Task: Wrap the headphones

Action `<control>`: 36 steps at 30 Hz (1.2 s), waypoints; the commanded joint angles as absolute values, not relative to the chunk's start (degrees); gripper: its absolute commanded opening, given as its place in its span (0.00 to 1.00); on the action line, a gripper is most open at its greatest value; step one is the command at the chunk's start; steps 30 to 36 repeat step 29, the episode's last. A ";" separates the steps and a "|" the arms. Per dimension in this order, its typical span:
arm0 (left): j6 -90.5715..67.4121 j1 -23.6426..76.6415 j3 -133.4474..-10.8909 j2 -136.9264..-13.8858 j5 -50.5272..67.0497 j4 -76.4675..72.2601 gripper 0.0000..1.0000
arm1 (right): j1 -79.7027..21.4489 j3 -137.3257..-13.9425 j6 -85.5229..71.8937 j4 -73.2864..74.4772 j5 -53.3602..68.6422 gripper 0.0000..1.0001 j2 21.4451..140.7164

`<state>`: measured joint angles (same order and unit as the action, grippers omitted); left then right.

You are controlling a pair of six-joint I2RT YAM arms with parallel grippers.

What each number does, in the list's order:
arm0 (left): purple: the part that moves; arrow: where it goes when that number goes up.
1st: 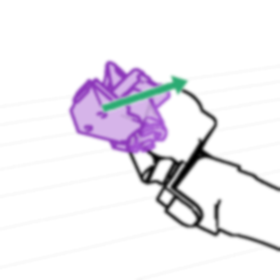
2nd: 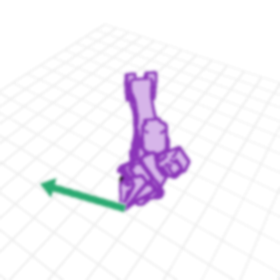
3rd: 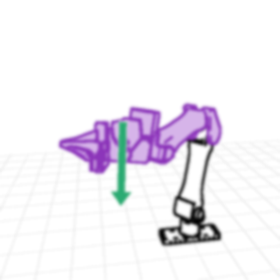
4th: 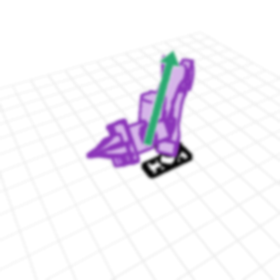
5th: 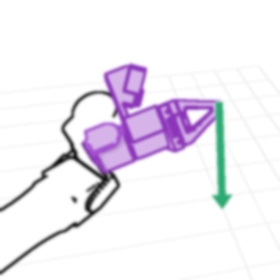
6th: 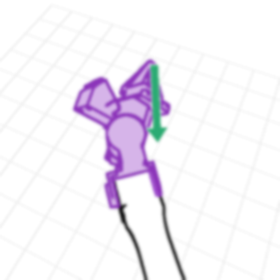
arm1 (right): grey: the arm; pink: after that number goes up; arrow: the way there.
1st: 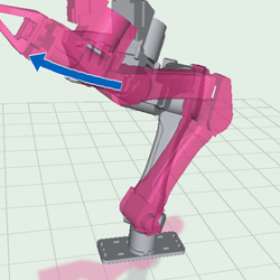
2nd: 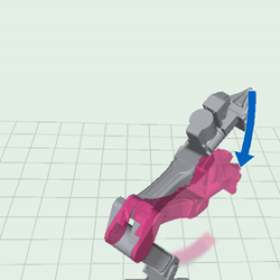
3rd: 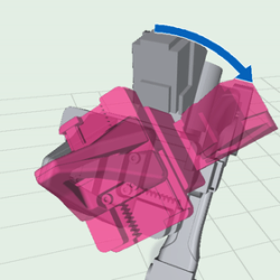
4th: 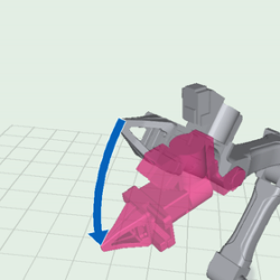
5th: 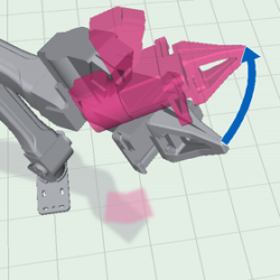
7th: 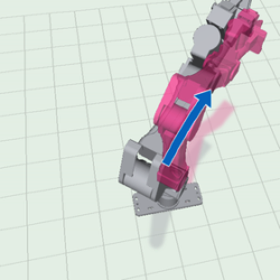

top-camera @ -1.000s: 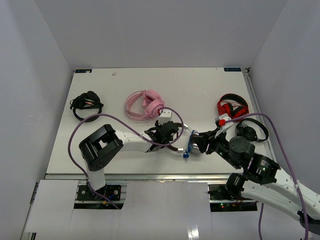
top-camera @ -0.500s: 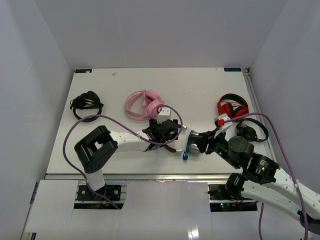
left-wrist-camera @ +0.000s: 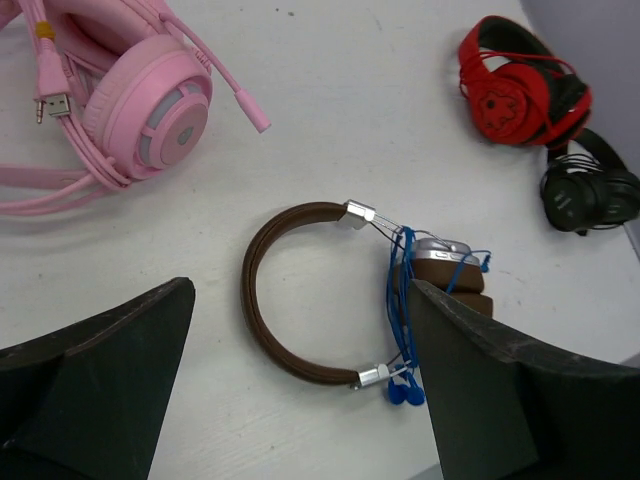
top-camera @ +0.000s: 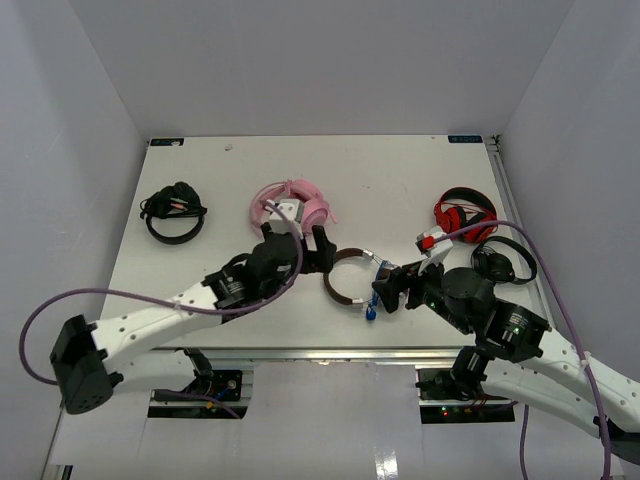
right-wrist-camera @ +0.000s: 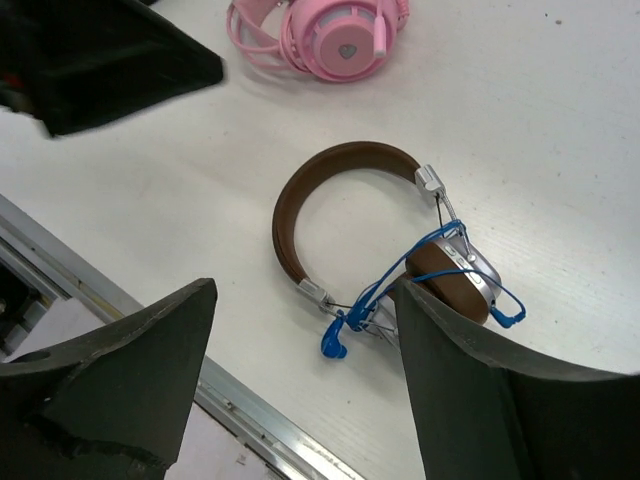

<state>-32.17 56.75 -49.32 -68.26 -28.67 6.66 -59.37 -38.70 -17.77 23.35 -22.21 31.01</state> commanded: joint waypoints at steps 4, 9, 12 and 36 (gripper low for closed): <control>-29.79 57.22 -40.18 -43.01 -20.76 15.01 0.98 | -59.59 -39.00 -20.06 23.29 -25.84 0.90 27.81; -29.81 57.22 -33.58 -31.16 -19.49 17.74 0.98 | -59.59 -37.53 -22.57 23.29 -28.68 0.90 26.31; -30.23 57.36 -31.52 -24.57 -18.31 17.02 0.98 | -59.59 -37.55 -24.17 23.20 -30.35 0.90 27.44; -30.10 57.39 -30.12 -24.27 -16.14 14.83 0.98 | -59.59 -38.55 -24.01 22.60 -33.19 0.90 29.49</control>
